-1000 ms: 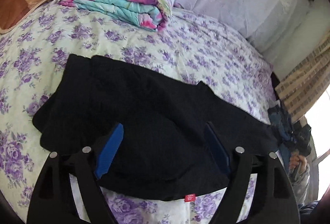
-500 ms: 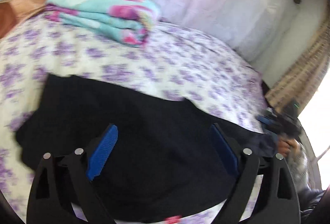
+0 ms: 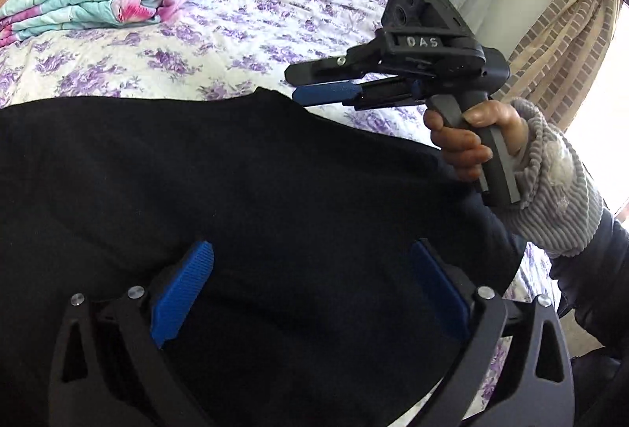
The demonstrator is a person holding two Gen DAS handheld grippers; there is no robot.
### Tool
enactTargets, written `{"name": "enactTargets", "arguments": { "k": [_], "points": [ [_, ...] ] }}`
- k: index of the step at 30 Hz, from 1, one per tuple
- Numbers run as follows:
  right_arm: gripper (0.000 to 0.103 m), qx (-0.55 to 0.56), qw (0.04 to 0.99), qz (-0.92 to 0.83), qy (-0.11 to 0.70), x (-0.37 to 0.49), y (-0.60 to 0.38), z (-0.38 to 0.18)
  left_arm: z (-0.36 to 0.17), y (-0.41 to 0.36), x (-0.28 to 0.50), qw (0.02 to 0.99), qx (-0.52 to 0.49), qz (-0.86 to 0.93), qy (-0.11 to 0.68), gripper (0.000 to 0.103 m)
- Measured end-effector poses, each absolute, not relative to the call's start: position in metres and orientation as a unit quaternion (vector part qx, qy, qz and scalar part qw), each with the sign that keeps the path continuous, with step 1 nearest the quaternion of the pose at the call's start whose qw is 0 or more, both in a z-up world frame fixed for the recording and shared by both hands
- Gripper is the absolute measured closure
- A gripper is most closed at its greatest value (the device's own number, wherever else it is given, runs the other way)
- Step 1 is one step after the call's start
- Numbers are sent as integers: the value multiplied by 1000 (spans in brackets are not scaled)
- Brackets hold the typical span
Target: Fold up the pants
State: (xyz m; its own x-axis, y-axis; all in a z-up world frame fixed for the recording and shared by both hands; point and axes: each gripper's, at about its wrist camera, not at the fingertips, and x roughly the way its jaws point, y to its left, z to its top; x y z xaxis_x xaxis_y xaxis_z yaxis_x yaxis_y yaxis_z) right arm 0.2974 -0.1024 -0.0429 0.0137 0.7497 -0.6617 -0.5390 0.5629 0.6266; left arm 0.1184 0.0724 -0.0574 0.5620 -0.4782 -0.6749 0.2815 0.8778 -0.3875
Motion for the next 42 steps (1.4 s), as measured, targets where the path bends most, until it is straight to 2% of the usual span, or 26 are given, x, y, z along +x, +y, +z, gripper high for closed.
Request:
{"name": "enactTargets", "arguments": {
  "k": [4,6,7,8,14,17,19,22,27,31,34,37,38,40,42],
  "points": [
    [69,65,698,465,540,295,-90,-49,-57,68,120,877,-110,-215,414,5],
    [78,45,698,470,539,293,-85,-51,-56,69,119,878,-110,-215,414,5],
    [90,41,700,470,537,292,-84,-51,-56,66,120,878,-111,-215,414,5],
    [97,37,704,468,533,293,-81,-51,-55,66,121,878,-110,-215,414,5],
    [102,47,742,436,507,308,-79,-34,-55,67,127,882,-118,-205,407,5],
    [102,23,744,409,528,316,-72,-63,-57,64,129,883,-106,-199,411,5],
    [101,46,740,412,529,319,-76,-73,-58,59,128,885,-90,-192,414,5],
    [101,92,754,399,513,317,-95,-54,-57,60,128,885,-90,-193,414,5],
    [100,102,784,397,466,282,-105,-14,-57,61,130,885,-93,-193,414,5],
    [100,87,754,401,512,255,-82,-42,-57,61,129,885,-92,-193,414,5],
    [103,90,772,348,525,264,-82,-74,-57,60,129,885,-90,-192,414,5],
    [103,166,776,332,510,274,-103,-74,-57,59,130,886,-87,-191,414,5],
    [97,172,786,327,496,270,-111,-64,-57,59,129,886,-87,-191,413,5],
    [96,183,805,332,456,251,-133,-37,-57,60,129,886,-89,-191,412,5],
    [74,205,818,327,426,223,-169,-14,-57,60,129,887,-88,-190,411,5]
  ]
}}
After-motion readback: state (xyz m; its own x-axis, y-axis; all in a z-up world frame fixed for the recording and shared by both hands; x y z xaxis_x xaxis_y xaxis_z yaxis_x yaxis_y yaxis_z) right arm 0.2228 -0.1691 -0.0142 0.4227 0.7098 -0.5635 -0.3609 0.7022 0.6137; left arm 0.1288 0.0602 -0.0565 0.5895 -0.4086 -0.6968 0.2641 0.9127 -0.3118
